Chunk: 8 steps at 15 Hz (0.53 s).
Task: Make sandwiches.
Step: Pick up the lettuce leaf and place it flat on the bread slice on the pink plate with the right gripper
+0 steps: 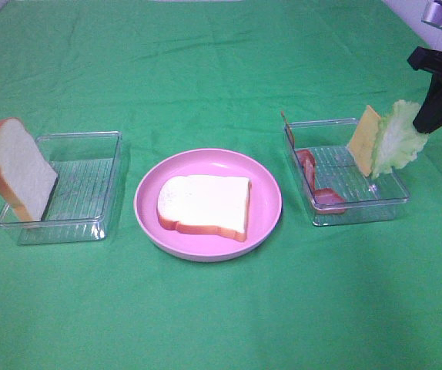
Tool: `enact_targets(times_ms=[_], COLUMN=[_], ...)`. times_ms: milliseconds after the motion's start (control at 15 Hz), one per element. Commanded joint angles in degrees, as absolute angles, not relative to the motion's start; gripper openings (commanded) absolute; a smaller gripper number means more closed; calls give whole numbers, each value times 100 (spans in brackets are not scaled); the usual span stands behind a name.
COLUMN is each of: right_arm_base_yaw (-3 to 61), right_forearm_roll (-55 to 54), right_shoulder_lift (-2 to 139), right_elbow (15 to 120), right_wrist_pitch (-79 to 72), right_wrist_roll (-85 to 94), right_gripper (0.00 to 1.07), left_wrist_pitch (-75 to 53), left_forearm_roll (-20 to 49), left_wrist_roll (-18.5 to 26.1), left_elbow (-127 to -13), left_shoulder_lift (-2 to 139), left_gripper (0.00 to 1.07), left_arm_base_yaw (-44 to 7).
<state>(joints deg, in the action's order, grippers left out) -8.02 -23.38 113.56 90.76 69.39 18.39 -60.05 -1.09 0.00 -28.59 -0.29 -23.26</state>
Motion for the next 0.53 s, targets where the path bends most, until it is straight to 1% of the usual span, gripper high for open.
enact_targets(times_ms=[67, 267, 333, 533], right_arm_base_yaw=[-791, -584, -413, 504], right_forearm_roll=[-2739, -2939, -2939, -2962], right_shoulder_lift=[11224, 11058, 10978, 10846], right_elbow=[9093, 9093, 9093, 9093], right_wrist_pitch=[7374, 7391, 7391, 7231], right_wrist_roll=[1891, 1942, 1948, 1891], right_gripper=[0, 0, 0, 0], left_wrist_pitch=[-5982, -5982, -5982, -5982], left_forearm_roll=[-138, -149, -149, -149], left_wrist_roll=[0, 0, 0, 0], left_elbow=[-2853, -2853, -2853, -2853], left_shoulder_lift=[-149, -149, -149, -149], left_gripper=[71, 71, 71, 71], left_arm_base_yaw=[-2355, -2355, -2355, -2355])
